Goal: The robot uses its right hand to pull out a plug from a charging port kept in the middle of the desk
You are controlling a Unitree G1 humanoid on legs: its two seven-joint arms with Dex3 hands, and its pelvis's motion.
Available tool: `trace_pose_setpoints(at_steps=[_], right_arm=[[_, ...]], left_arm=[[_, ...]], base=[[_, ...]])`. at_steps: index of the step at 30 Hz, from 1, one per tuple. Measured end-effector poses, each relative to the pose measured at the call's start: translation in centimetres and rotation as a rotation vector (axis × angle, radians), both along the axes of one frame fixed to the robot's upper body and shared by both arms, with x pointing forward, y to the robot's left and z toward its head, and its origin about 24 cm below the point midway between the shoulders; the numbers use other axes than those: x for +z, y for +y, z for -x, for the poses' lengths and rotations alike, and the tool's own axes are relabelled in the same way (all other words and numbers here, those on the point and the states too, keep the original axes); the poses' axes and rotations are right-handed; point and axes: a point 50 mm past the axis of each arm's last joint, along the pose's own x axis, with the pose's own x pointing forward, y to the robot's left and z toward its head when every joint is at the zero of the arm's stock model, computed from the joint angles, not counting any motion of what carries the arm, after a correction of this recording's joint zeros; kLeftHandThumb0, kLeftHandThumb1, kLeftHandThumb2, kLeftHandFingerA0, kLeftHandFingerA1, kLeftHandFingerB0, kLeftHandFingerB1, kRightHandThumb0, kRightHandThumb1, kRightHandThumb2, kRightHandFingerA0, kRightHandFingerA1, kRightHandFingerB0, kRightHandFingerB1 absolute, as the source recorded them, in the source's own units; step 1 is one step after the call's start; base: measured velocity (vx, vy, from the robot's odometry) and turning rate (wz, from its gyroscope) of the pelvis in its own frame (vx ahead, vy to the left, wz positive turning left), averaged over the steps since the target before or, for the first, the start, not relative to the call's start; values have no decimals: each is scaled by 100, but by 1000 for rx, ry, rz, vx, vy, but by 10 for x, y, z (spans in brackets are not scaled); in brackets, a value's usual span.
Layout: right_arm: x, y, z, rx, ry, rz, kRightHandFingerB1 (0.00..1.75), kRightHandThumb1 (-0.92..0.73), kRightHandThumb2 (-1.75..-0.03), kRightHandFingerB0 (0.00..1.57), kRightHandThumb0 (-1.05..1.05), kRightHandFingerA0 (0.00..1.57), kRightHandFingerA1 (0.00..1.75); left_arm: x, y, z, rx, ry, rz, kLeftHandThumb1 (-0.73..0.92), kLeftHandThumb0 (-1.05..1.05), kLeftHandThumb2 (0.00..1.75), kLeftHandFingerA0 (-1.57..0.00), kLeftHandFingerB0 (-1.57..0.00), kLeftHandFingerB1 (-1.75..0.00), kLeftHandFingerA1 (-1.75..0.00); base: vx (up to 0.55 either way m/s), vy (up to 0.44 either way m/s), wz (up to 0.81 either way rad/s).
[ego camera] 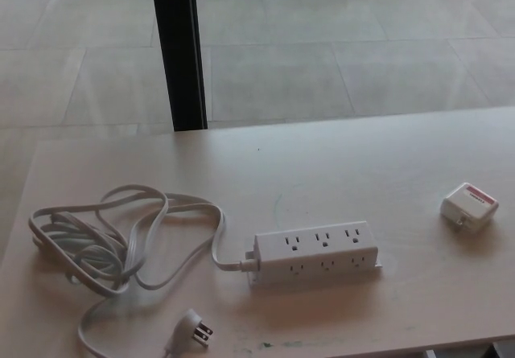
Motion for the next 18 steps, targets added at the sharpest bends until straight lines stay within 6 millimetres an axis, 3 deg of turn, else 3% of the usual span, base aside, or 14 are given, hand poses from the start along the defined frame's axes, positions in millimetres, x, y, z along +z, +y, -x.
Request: trace_pose_setpoints(at_steps=[1,2,3,4,5,6,7,8,9,11,14,15,18], right_arm=[[-6,1,3,-26,-10,-28,87,-48,-94,24,-93,122,118],[-11,2,7,-53,-17,-58,106,-67,-59,16,-91,126,112],[-16,2,10,-81,-23,-86,88,-46,-91,28,-92,128,114],[-20,2,13,-100,-26,-107,79,-48,-105,20,-85,128,111],[-25,2,16,-129,-28,-137,114,-67,-63,30,-90,133,107],[-27,3,17,-143,-28,-153,116,-65,-65,39,-90,128,109],[-33,3,19,-170,-27,-183,116,-65,-65,39,-90,128,109],[-36,4,20,-187,-27,-206,108,-65,-66,39,-89,118,115],[-39,5,20,-201,-26,-229,100,-68,-70,67,-85,111,122],[-42,7,18,-211,-25,-263,100,-68,-70,67,-85,111,122],[-44,9,11,-233,-37,-310,103,-62,-68,67,-83,134,107],[-43,11,7,-238,-39,-318,104,-63,-67,45,-81,127,106],[-41,14,-1,-235,-36,-319,108,-60,-66,43,-79,128,104]], left_arm=[[0,0,0,1,4,0,89,-105,70,-82,-71,-60,-68],[-1,0,1,1,8,-1,89,-105,70,-80,-69,-60,-67],[-1,0,1,2,10,-1,88,-105,70,-81,-69,-60,-68],[-1,0,1,2,11,-2,88,-105,70,-81,-70,-60,-67],[0,1,2,3,12,-3,88,-105,70,-81,-70,-60,-68],[0,1,2,4,12,-4,88,-105,70,-81,-70,-60,-68],[1,2,2,4,13,-6,88,-105,70,-81,-70,-60,-68],[1,2,2,5,14,-8,88,-105,70,-81,-71,-61,-68],[1,3,3,5,15,-8,87,-105,70,-81,-70,-61,-69],[1,3,3,5,15,-8,87,-105,70,-81,-70,-61,-69],[1,3,4,5,21,-9,88,-105,70,-81,-69,-60,-69],[1,3,5,4,24,-9,86,-105,68,-81,-70,-61,-69],[0,3,7,4,30,-9,86,-105,68,-81,-70,-60,-68]], base=[[0,0,0],[0,0,0],[0,0,0],[0,0,0],[0,0,0],[0,0,0],[0,0,0],[0,0,0],[0,0,0],[0,0,0],[0,0,0],[0,0,0],[0,0,0]])
